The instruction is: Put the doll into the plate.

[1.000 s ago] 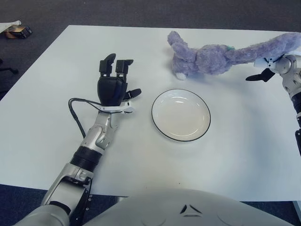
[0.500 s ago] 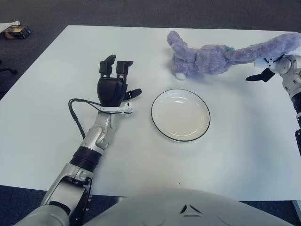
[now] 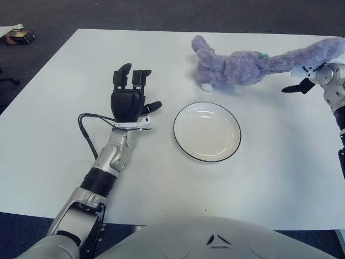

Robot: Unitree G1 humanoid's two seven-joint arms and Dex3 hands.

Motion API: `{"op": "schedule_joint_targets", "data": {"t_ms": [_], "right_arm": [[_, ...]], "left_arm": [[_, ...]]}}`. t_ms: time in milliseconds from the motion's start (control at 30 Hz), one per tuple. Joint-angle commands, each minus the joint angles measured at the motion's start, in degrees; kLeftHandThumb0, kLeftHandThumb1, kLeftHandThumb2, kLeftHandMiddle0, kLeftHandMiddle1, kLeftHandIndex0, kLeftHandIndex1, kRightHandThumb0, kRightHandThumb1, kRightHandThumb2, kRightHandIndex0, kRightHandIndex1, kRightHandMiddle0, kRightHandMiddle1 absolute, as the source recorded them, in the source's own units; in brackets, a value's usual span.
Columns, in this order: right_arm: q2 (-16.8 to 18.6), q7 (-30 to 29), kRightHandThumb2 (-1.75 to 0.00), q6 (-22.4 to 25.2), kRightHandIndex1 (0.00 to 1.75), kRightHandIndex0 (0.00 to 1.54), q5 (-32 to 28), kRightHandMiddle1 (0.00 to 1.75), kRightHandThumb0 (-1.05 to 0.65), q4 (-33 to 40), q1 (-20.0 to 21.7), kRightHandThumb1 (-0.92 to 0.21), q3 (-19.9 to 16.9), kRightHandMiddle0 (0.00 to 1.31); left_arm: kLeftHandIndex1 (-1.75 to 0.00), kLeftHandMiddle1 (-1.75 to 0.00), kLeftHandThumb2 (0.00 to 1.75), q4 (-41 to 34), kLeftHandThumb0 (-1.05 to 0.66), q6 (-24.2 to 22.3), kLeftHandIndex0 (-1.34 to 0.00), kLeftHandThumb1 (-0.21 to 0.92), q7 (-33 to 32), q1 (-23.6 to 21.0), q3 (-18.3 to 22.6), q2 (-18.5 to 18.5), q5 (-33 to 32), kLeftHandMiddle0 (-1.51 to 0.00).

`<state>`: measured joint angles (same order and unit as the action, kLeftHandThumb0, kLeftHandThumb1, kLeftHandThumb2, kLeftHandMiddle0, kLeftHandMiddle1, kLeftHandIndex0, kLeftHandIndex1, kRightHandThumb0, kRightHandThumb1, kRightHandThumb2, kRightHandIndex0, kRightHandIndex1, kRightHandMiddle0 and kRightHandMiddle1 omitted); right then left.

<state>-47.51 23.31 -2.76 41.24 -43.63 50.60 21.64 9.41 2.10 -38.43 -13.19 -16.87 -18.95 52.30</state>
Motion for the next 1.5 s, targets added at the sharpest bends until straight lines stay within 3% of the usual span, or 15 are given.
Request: {"op": "schedule_joint_targets", "data": {"t_ms": [0, 533, 567, 600, 667, 700, 800, 933, 1100, 1267, 1467], "right_arm": [[-0.6, -0.5, -0.91, -0.2, 0.20, 0.18, 0.3, 0.40, -0.50, -0.2, -0.6, -0.38, 0.0, 0.00], [0.2, -0.7, -0.91, 0.3, 0.21, 0.17, 0.6, 0.40, -0.50, -0.6, -0.1, -0.38, 0.4, 0.00], [2.0, -7.9, -0.91, -4.0, 0.21, 0.17, -4.4, 0.40, -0.50, -0.6, -1.3, -0.38, -4.6, 0.00], [3.3, -13.3, -0.93, -7.1, 0.27, 0.17, -8.0, 0.44, -0.53, -0.6, -2.2, -0.46, -8.4, 0.00], [5.3, -20.3, -0.98, -11.8, 0.52, 0.10, -12.1, 0.54, -0.62, -0.8, -3.1, -0.68, -12.3, 0.00], [6.2, -22.0, -0.94, -12.8, 0.57, 0.10, -11.6, 0.56, -0.66, -0.8, -3.0, -0.76, -11.8, 0.00], [9.0, -26.7, -0.92, -12.4, 0.55, 0.09, -8.6, 0.57, -0.73, 2.5, -3.4, -0.87, -9.5, 0.00], [10.6, -33.0, -0.94, -12.8, 0.52, 0.08, -4.6, 0.58, -0.76, 1.2, -2.3, -0.91, -6.9, 0.00], [14.8, -42.7, -0.97, -8.2, 0.54, 0.13, 2.9, 0.66, -0.73, -4.9, 3.6, -0.92, -2.0, 0.00], [16.7, -44.5, -1.02, -4.2, 0.87, 0.15, 3.7, 0.82, -0.73, -10.1, 7.6, -0.92, -1.1, 0.00], [16.6, -45.0, -1.05, 0.5, 0.98, 0.14, 3.1, 0.91, -0.74, -13.7, 8.5, -0.92, -1.4, 0.00]], "left_arm": [[-1.08, -0.75, 0.84, 0.5, -0.56, -0.6, 0.00, 0.64, -0.4, 0.3, 0.2, 0.0, 0.6, 0.00], [-1.16, -0.87, 0.86, 2.0, -0.54, -0.2, 0.00, 0.62, 1.1, -0.5, 0.8, -0.3, -1.2, 0.00], [-1.16, -0.88, 0.87, 2.2, -0.54, 0.1, 0.00, 0.62, 1.4, -0.7, 0.9, -0.4, -1.7, 0.00], [-1.17, -0.89, 0.87, 2.3, -0.53, 0.4, 0.00, 0.62, 1.7, -0.7, 1.1, -0.6, -2.0, 0.00], [-1.18, -0.91, 0.89, 2.6, -0.53, 0.8, 0.00, 0.61, 2.1, -0.9, 1.4, -0.9, -2.6, 0.00], [-1.18, -0.91, 0.90, 2.8, -0.52, 1.0, 0.00, 0.61, 2.5, -1.0, 1.5, -1.2, -3.1, 0.00], [-1.20, -0.94, 0.91, 3.4, -0.52, 1.7, 0.00, 0.60, 3.1, -1.4, 1.9, -1.9, -3.9, 0.00], [-1.21, -0.96, 0.93, 4.4, -0.52, 2.7, 0.00, 0.60, 3.1, -1.8, 2.2, -2.5, -4.4, 0.00], [-1.23, -1.01, 0.96, 6.6, -0.50, 5.2, 0.00, 0.56, 2.0, -3.3, 2.4, -3.2, -5.2, 0.00], [-1.21, -1.01, 1.00, 9.0, -0.47, 7.0, 0.00, 0.50, 2.8, -5.7, 3.2, -3.4, -6.9, 0.00], [-1.15, -1.01, 1.00, 16.9, -0.48, 9.6, 0.00, 0.52, 5.3, -16.5, 4.5, -4.2, -9.7, 0.00]]}}
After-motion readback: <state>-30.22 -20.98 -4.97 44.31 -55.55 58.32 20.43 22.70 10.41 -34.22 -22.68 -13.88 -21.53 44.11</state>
